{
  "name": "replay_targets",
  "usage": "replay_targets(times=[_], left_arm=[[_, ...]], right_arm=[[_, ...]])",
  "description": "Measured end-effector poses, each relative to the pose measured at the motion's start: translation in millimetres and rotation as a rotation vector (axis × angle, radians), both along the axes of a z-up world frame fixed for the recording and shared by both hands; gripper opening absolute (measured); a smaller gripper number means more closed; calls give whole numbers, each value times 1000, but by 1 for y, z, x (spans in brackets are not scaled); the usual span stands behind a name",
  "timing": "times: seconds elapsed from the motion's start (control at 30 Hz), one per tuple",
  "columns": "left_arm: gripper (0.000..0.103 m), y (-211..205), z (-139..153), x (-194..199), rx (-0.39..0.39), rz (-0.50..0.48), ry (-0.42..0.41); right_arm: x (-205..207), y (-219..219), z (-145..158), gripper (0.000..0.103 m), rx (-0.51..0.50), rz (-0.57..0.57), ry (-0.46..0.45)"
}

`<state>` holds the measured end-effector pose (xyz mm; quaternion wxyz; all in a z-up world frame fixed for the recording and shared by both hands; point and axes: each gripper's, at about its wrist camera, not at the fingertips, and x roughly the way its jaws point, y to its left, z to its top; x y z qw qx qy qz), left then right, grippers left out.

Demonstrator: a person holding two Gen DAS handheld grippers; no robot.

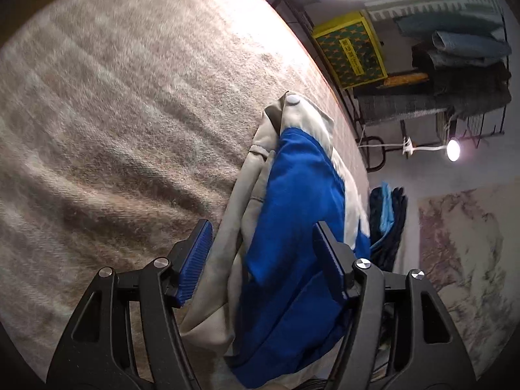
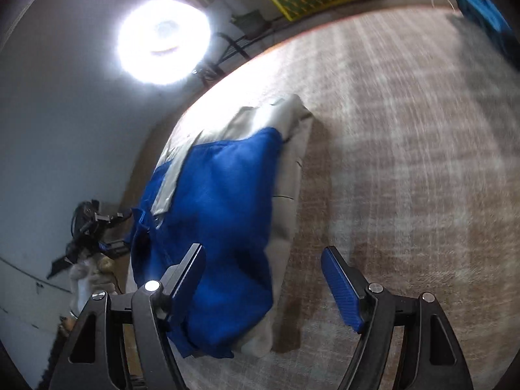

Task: Fold large clothes
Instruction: 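Open both grippers and release the folded jacket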

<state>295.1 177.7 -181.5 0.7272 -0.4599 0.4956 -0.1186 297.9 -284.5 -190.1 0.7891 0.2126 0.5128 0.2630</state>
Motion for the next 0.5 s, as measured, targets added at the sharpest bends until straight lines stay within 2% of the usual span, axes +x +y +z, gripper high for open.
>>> replay_targets(times=[0.07, 0.33, 0.5], left_arm=[[65, -2, -3, 4, -23, -4, 0], [65, -21, -14, 18, -13, -49, 25], [65, -23, -17, 18, 0, -60, 15]], right_arm=[[5, -1, -7, 77, 14, -6, 22], [20, 3, -26, 77, 98, -25, 81], [16, 3, -35, 78, 125, -25, 50]])
